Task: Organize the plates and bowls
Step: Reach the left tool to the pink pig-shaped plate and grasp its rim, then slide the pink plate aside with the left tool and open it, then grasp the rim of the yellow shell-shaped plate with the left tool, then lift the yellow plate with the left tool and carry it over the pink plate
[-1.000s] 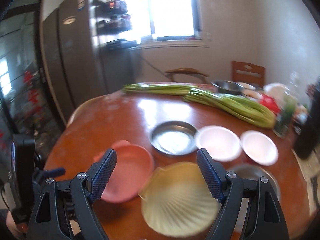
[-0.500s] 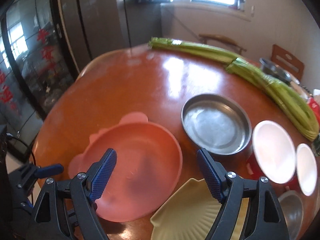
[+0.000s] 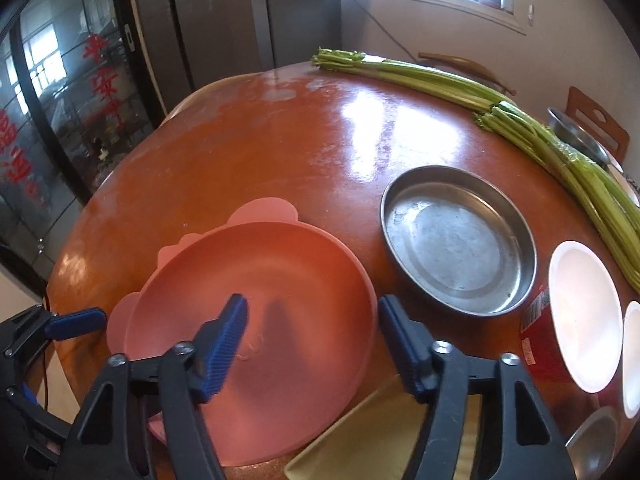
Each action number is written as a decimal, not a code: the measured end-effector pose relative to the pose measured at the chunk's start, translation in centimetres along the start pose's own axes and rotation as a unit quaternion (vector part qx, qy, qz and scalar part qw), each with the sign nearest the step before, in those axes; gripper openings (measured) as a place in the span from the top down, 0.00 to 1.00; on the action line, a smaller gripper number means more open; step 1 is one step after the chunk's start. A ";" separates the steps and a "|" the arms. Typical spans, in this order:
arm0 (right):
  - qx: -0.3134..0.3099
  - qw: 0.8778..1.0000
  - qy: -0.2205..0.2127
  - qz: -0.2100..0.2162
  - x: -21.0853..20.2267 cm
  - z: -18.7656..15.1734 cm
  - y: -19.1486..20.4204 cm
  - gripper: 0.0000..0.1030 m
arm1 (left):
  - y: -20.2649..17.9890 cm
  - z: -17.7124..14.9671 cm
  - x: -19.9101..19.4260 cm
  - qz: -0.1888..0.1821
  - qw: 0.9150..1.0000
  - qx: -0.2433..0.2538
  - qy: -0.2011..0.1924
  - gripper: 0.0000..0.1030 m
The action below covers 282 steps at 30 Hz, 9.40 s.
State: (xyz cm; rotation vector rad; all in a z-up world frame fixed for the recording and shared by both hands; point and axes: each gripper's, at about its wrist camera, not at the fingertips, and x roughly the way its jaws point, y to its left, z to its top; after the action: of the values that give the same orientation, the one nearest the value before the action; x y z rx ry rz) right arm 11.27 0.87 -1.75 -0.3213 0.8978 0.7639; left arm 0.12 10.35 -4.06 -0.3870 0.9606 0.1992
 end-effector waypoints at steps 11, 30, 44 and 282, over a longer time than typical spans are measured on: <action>0.015 1.000 -0.002 0.010 -0.5 -0.2 -0.3 0.41 | -0.2 1.2 0.5 -0.015 1.000 -0.012 -0.010 0.37; 0.071 0.994 -0.036 0.078 -2.4 2.4 1.5 0.41 | 3.7 5.7 -2.1 0.014 0.998 -0.012 -0.063 0.37; 0.093 0.992 -0.030 0.075 -0.3 3.2 2.1 0.41 | 5.6 8.5 1.6 0.023 0.998 -0.001 -0.055 0.37; 0.135 0.989 -0.063 -0.010 -3.2 -1.2 3.9 0.38 | 5.7 9.9 1.3 -0.024 0.992 0.115 -0.043 0.36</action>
State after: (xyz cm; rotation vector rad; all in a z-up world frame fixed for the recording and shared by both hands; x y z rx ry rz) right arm 6.55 1.48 0.32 -0.0415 0.8644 0.6282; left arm 6.45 19.55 -1.39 -0.1890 0.8780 0.0593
